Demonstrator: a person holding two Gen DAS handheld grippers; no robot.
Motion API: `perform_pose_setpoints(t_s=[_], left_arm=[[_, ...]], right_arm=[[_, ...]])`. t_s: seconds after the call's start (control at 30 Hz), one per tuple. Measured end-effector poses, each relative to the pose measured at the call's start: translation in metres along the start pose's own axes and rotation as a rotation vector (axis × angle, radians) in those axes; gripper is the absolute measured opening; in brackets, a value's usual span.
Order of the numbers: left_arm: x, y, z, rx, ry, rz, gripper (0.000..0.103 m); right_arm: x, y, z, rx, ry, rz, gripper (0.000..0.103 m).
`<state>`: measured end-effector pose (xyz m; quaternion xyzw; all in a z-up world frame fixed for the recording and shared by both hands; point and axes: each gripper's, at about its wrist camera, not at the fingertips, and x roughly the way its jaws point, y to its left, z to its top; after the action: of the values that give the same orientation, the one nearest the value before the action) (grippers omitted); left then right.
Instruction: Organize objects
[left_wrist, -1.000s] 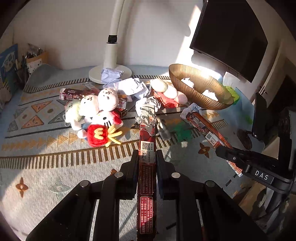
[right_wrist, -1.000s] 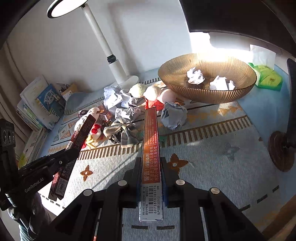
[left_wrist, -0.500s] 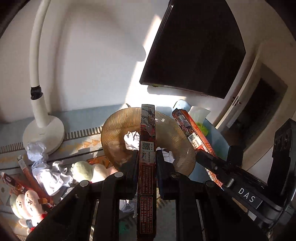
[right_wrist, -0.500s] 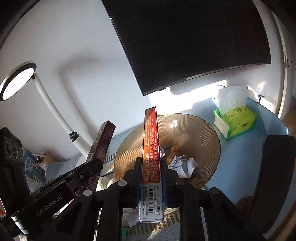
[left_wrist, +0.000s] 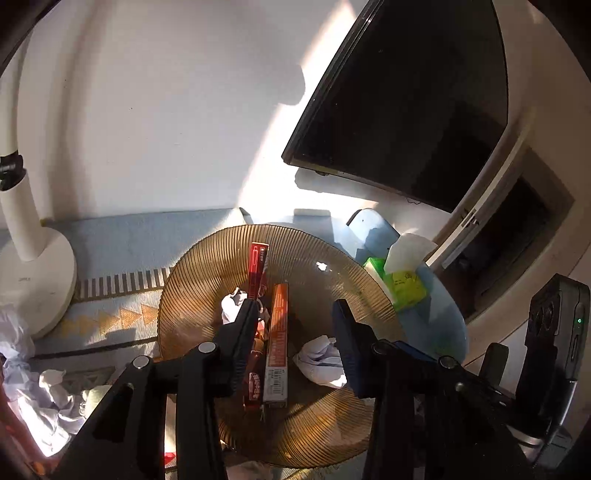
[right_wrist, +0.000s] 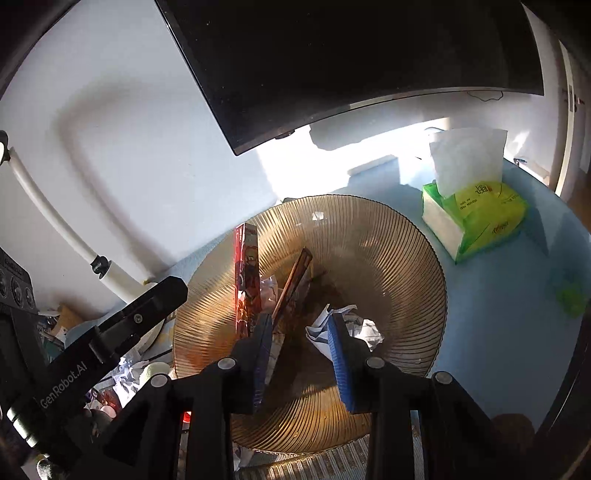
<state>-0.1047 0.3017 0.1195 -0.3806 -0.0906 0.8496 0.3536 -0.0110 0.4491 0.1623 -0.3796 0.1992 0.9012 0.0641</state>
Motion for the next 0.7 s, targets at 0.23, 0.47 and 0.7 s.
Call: perform_pose_setpoints(t_s=[0.23,0.47,0.7], left_arm=[[-0.069,-0.008,-0.021,0.058,-0.05,0.049,0.039],[-0.185,0.012,-0.067,0.063,-0.208,0.148,0.087],[-0.229,0.071,-0.132,-0.031,-0.206,0.345,0.087]], right_arm=[[-0.041,0.036,-0.041,-0.114,0.011,0.103,0.032],[-0.059,0.063,-0.091,-0.169,0.016,0.164,0.045],[-0.034,0.081,-0.141,-0.214,0.015,0.176,0.063]])
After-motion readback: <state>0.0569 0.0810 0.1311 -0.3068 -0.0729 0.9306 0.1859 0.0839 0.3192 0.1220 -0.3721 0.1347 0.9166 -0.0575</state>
